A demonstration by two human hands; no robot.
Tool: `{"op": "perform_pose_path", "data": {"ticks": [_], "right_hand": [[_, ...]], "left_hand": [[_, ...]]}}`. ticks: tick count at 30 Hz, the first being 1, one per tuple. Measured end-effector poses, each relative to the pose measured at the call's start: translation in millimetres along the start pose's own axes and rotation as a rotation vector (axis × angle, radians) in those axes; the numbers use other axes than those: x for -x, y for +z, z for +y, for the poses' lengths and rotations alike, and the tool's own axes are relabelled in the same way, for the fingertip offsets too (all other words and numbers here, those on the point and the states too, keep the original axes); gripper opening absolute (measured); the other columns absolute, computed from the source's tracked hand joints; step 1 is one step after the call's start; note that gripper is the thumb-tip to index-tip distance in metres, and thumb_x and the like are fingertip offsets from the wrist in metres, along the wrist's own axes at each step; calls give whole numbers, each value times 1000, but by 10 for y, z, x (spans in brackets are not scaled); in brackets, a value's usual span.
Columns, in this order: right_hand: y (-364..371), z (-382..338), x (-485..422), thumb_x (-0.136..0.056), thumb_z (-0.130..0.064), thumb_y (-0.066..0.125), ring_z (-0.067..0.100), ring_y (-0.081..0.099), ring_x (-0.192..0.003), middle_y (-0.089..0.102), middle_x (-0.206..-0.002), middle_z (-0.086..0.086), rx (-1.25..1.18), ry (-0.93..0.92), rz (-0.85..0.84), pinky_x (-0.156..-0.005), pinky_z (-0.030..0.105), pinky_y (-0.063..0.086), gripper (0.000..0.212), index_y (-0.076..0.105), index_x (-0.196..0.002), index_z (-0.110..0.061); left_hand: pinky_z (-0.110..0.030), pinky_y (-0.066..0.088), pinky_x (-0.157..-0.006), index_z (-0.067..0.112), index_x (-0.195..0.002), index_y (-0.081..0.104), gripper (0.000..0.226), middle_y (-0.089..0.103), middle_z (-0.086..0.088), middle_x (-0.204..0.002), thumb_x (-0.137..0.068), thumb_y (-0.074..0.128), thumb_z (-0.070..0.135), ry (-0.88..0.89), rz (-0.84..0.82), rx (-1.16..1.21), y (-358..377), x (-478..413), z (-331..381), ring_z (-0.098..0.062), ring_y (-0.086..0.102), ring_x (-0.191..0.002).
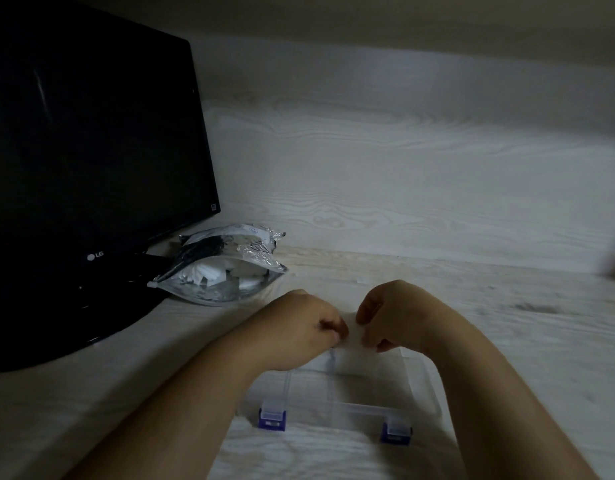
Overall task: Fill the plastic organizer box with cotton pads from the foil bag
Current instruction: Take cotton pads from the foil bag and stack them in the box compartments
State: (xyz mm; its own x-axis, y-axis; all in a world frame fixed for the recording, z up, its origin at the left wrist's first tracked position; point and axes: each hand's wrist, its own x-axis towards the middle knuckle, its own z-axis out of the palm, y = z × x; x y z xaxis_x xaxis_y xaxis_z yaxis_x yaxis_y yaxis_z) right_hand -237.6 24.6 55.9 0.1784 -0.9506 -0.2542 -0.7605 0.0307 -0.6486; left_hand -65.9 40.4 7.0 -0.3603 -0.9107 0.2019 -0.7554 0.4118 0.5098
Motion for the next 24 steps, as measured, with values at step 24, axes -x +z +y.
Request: {"op": "perform_pose_path", "data": {"ticks": [24], "right_hand": [[44,-4,-10,-80,-9,71,14,72,-85,75,-97,3,405,-44,-46,-88,30,57,28,76,-105,-20]], "left_hand": [[-29,44,-97,47,-91,67,33,67,23,-97,-71,42,40,13,-95,-32,-12,6,-21,1,53,-103]]}}
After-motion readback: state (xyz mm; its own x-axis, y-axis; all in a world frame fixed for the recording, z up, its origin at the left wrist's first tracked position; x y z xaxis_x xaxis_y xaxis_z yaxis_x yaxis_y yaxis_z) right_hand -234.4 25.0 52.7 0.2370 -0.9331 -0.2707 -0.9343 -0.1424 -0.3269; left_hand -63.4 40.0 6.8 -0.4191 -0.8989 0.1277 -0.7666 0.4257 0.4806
